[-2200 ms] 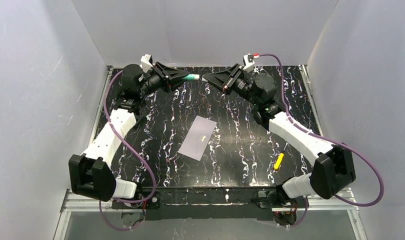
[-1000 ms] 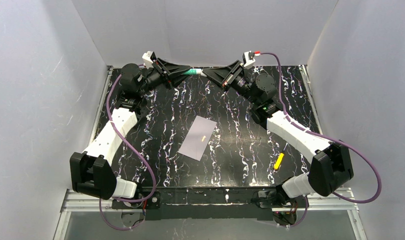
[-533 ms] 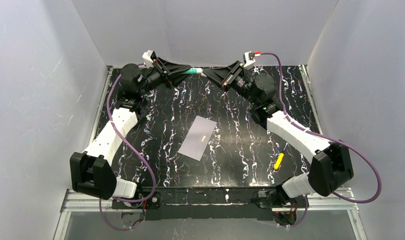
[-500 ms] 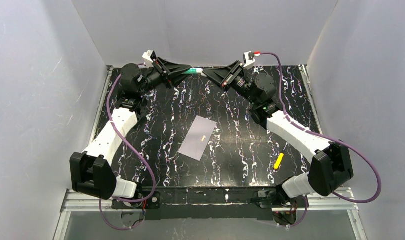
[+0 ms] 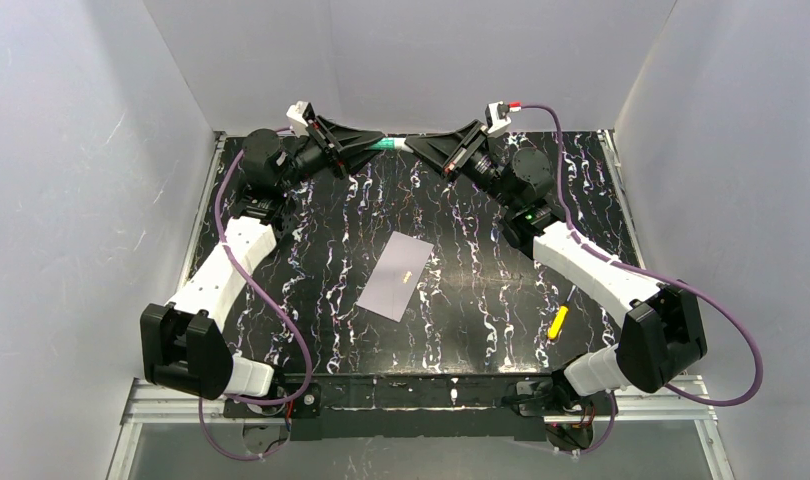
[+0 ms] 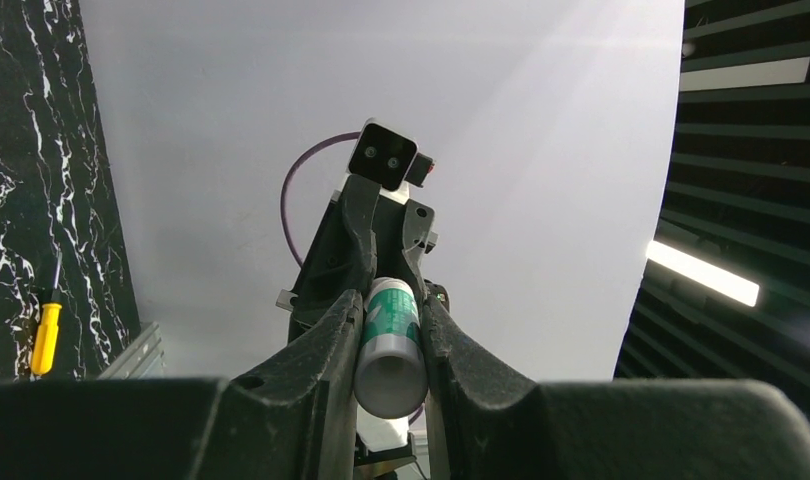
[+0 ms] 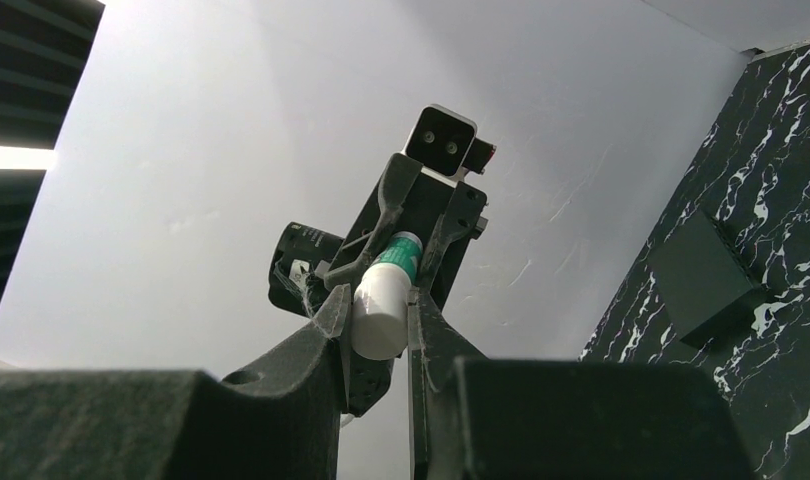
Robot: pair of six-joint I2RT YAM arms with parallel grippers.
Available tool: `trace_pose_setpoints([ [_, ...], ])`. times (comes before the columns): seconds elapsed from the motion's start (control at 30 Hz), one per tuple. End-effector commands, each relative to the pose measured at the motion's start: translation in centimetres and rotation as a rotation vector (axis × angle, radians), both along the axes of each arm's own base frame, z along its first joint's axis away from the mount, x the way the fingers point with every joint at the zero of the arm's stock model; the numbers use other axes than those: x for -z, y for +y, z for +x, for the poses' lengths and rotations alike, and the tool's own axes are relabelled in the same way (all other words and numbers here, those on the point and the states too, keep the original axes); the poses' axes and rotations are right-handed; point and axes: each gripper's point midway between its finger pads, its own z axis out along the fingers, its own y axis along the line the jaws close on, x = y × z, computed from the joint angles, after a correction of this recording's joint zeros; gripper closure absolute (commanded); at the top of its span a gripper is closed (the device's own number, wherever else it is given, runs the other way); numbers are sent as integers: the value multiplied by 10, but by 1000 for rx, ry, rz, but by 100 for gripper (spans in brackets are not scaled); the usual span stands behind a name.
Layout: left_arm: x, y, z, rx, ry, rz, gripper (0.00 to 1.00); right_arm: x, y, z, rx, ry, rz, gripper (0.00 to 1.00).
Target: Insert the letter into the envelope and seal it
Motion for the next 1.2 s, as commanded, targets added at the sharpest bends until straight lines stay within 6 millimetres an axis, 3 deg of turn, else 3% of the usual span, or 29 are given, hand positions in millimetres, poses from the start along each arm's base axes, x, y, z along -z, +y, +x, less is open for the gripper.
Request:
trace_pose_setpoints([
  [0.0, 4, -6, -7, 45, -33, 21, 100, -27, 1, -13, -28, -102, 21, 94],
  [0.27, 22, -13, -8, 112, -105, 100, 100, 4, 12, -6, -41, -99, -126, 95],
  [0.47, 21, -19, -21, 200, -203, 141, 100, 16, 21, -6, -87, -96, -225, 99],
  [0.97, -7, -55, -63, 287, -267, 101, 100, -23, 34, -44, -236, -122, -20, 99],
  [1.17, -16, -64, -75, 309, -317, 96, 100, -21, 39, -47, -233, -108, -40, 99],
])
